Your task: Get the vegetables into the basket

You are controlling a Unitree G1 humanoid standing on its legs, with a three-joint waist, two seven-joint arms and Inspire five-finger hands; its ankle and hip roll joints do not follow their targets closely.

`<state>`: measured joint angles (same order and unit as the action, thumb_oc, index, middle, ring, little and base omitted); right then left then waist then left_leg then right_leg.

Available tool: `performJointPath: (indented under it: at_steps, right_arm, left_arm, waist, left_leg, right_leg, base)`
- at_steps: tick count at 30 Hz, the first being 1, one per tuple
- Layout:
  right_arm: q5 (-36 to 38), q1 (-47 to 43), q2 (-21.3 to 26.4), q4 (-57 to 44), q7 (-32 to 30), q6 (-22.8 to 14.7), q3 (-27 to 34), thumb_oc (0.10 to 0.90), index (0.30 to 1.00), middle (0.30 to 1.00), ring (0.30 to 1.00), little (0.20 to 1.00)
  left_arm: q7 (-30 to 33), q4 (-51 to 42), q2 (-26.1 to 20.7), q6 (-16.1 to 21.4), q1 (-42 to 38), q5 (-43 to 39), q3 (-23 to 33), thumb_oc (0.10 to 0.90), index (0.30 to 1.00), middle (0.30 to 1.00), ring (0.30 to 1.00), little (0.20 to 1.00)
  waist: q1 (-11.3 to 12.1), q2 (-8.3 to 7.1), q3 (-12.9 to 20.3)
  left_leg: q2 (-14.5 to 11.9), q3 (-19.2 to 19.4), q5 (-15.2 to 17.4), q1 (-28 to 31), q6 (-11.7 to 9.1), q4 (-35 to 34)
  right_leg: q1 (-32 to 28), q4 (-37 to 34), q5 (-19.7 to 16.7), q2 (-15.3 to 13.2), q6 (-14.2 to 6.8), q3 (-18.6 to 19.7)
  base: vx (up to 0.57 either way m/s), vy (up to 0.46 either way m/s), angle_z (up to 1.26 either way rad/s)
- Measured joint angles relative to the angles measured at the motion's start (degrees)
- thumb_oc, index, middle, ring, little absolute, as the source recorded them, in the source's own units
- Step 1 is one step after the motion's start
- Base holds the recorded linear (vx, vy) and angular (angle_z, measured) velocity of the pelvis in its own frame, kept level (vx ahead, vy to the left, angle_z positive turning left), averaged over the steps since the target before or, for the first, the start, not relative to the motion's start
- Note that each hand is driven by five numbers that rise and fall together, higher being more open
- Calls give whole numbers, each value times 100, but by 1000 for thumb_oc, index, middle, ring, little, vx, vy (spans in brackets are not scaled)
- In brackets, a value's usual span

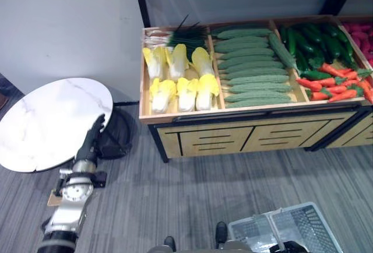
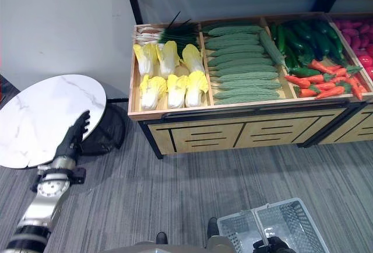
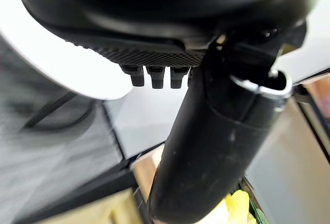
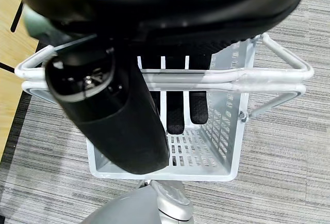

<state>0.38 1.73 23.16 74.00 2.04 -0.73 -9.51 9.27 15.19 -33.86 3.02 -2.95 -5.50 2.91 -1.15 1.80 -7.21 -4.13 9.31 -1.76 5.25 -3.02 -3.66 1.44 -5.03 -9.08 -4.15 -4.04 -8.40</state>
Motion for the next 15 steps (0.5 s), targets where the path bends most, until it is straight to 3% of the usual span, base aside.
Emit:
performJointPath:
  at_steps: [3, 4, 6, 11, 12, 15]
  right_arm:
    - [-2, 20, -1, -12, -20, -17, -122, 400, 300, 300, 300, 300]
    - [-39, -227, -20, 9, -18, 2, -263, 400, 300, 300, 300, 300]
    - [-51, -311, -17, 21, -111, -22, -468, 400, 300, 300, 300, 300]
    - [-44, -467, -41, -20, -209, -22, -702, 400, 300, 300, 300, 300]
    - [-21, -518, -61, -17, -228, -24, -718, 400, 300, 300, 300, 300]
    - [10, -679, -85, -21, -302, -71, -854, 400, 300, 300, 300, 300]
  left_arm:
    - [206, 428, -251, 9, -593, 148, -233, 900, 1000, 1000, 1000, 1000]
    - [352, 1507, -740, -124, -1506, 300, -799, 900, 1000, 1000, 1000, 1000]
    - [625, 2428, -820, -179, -2368, 341, -1155, 900, 1000, 1000, 1000, 1000]
    - [833, 2891, -922, -251, -3346, 254, -1650, 900, 1000, 1000, 1000, 1000]
    - [835, 3309, -968, -193, -3750, 198, -2036, 900, 1000, 1000, 1000, 1000]
    - [919, 3729, -1022, -189, -4196, -15, -2202, 900, 1000, 1000, 1000, 1000]
  waist:
    - [-148, 12, 16]
    - [-163, -12, 43]
    - [-341, -10, 50]
    - [-550, -23, 57]
    - [-584, -28, 55]
    - [-638, -53, -43]
  left_leg:
    - [2, 124, 0, 32, -1, -45]
    - [-8, 265, -14, -153, -23, -33]
    - [14, 314, -73, -350, -33, -45]
    - [-19, 391, -156, -806, -58, -54]
    - [-40, 401, -173, -936, -76, -55]
    - [-81, 530, -246, -1146, -137, -133]
  right_leg:
    - [95, -26, -11, 29, 12, 119]
    - [307, -18, -76, 37, -19, 252]
    - [544, -18, -160, 31, 23, 308]
    - [1036, 8, -322, 90, 157, 376]
    - [1176, 8, -335, 113, 173, 385]
    - [1489, 10, -366, 181, 182, 484]
  base:
    - [-58, -45, -28]
    - [-42, -24, -40]
    - [-92, -33, -26]
    - [-80, -41, -9]
    - [-29, -49, -7]
    - [-9, -33, -21]
